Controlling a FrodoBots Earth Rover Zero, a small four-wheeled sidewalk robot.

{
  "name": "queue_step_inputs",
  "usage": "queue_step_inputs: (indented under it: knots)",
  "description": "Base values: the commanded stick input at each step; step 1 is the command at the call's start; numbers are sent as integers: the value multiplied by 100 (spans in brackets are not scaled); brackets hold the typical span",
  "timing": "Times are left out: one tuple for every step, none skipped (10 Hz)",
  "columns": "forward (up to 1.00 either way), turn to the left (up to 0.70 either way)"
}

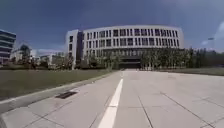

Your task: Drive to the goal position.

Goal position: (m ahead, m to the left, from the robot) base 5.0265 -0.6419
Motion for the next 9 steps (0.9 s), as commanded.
queue_step_inputs:
  knots:
    - [70,-1]
    - [70,-1]
    - [70,-1]
    - [70,-1]
    - [70,-1]
    - [70,-1]
    - [70,-1]
    - [70,-1]
    - [70,-1]
